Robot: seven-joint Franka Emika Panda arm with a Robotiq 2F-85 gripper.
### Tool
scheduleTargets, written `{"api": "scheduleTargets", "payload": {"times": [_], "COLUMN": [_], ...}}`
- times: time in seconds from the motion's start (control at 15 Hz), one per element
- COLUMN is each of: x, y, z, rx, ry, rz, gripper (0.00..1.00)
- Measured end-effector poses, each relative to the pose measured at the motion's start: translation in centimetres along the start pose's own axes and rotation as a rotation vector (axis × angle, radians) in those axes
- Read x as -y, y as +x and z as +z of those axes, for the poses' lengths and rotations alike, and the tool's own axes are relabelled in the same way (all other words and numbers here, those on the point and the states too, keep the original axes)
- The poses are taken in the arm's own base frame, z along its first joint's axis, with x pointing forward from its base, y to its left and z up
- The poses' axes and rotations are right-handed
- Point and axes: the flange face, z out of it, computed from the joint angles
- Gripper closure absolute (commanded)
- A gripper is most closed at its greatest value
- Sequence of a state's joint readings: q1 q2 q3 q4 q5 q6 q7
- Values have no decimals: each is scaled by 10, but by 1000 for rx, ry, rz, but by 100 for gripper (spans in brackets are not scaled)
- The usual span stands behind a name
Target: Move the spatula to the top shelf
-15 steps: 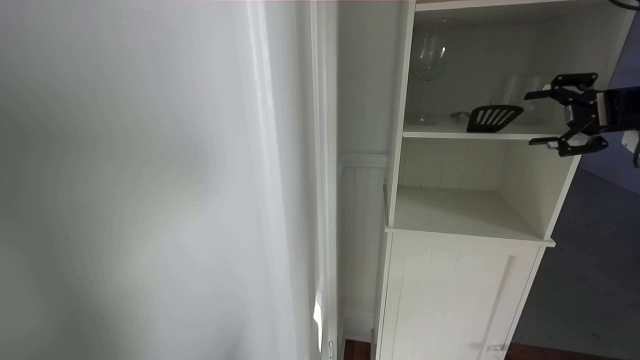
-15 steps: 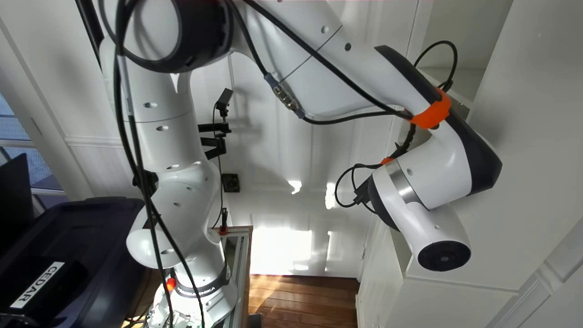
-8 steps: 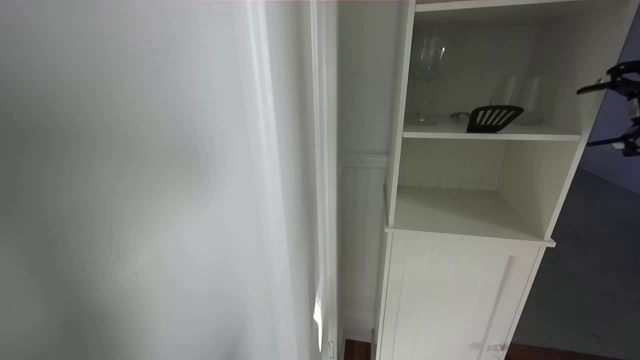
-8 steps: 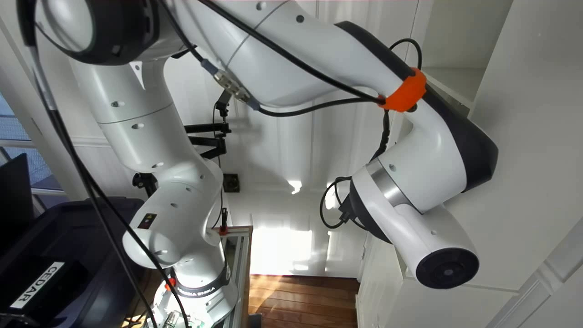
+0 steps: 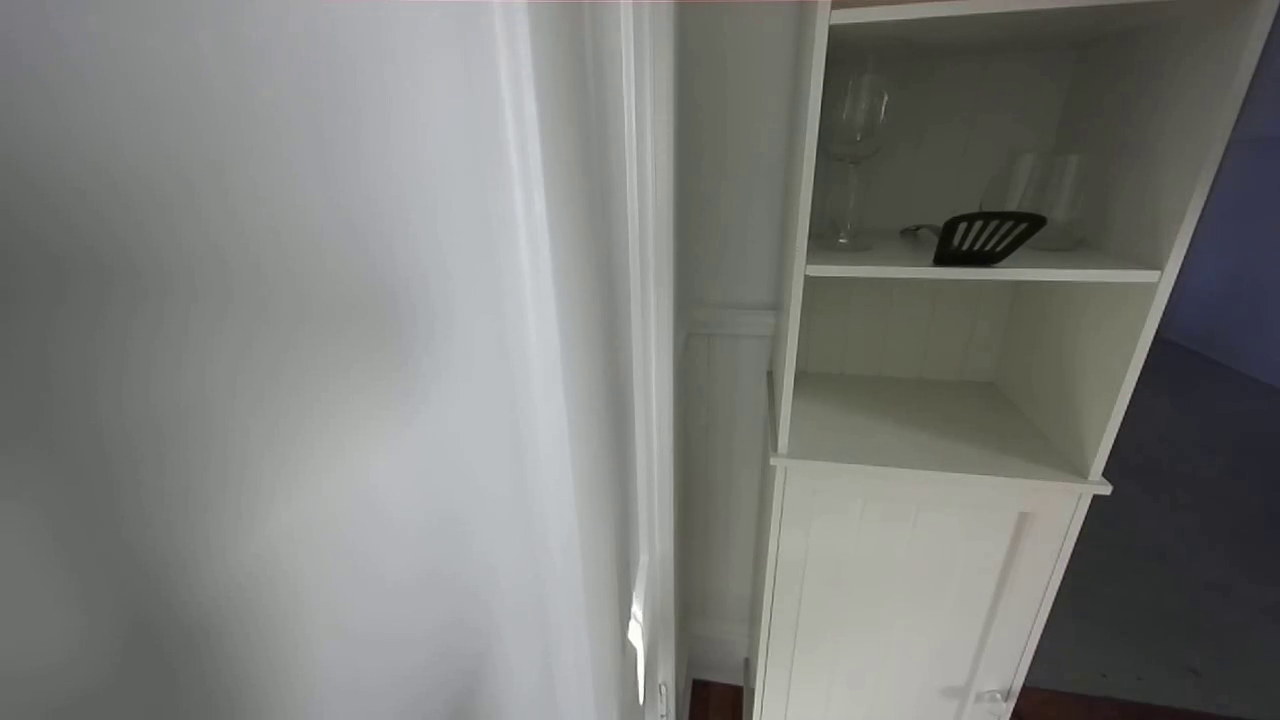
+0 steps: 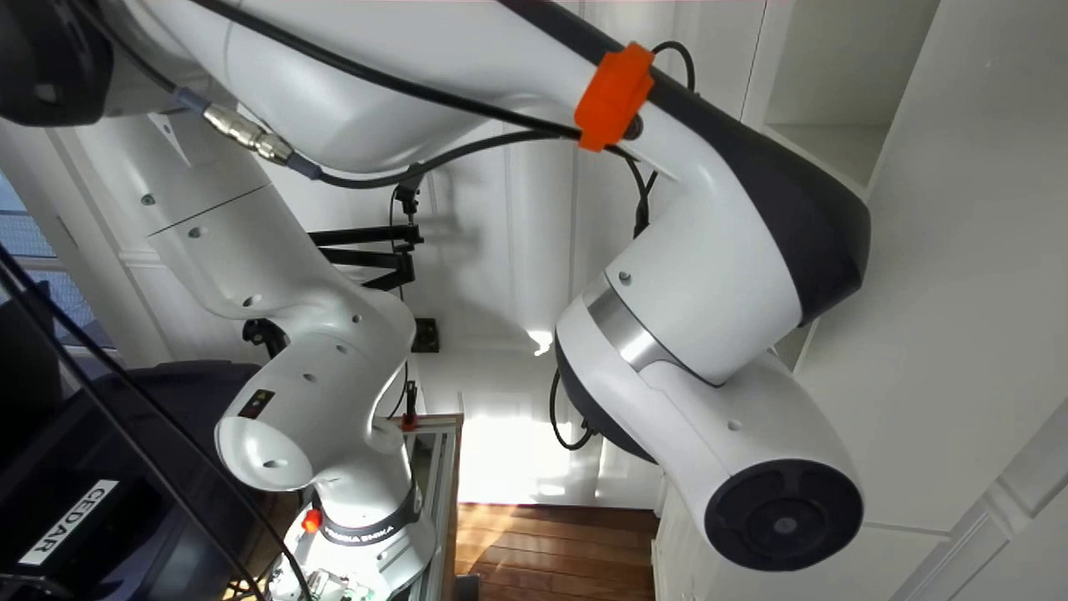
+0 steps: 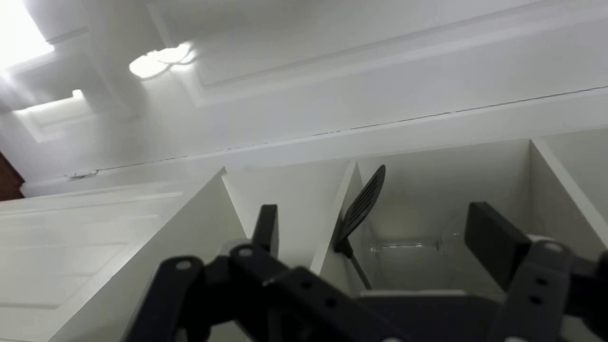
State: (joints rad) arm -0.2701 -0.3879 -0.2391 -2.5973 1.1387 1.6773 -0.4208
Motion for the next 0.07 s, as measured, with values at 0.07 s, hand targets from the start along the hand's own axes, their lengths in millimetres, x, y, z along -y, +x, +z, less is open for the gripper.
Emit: {"api": "scheduleTargets", "payload": {"times": [0.07], "x": [1], "y": [0], "z": [-1], "rx": [-1], "ry": [0], "rz": [-1], "gripper": [0]}}
